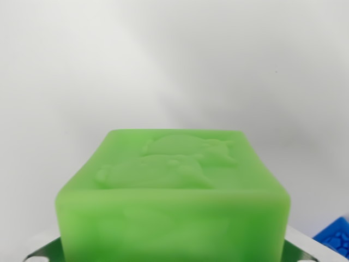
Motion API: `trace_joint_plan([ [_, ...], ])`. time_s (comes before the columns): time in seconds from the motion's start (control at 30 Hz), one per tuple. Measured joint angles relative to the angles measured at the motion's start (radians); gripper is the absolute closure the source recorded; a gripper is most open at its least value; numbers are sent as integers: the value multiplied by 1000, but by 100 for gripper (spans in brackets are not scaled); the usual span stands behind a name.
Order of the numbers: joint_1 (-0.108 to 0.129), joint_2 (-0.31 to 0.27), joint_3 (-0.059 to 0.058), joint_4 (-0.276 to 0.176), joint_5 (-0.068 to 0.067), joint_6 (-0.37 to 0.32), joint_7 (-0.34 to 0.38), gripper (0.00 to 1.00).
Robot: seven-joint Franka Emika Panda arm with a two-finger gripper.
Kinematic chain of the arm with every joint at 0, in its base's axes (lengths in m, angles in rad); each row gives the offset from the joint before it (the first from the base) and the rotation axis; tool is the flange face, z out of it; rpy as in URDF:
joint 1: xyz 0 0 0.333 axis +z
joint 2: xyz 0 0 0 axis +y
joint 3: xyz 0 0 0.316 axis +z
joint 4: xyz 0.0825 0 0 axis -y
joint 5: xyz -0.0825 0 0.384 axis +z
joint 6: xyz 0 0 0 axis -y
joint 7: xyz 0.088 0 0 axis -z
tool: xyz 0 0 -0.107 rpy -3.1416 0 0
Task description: Stack cube
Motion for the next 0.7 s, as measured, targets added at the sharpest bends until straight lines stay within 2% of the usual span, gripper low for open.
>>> trace_joint_plan([
  [0.5,-2,-89,5,-1,16,-86,-11,100],
  [0.7,-9,-96,-3,-4,25,-91,4,100],
])
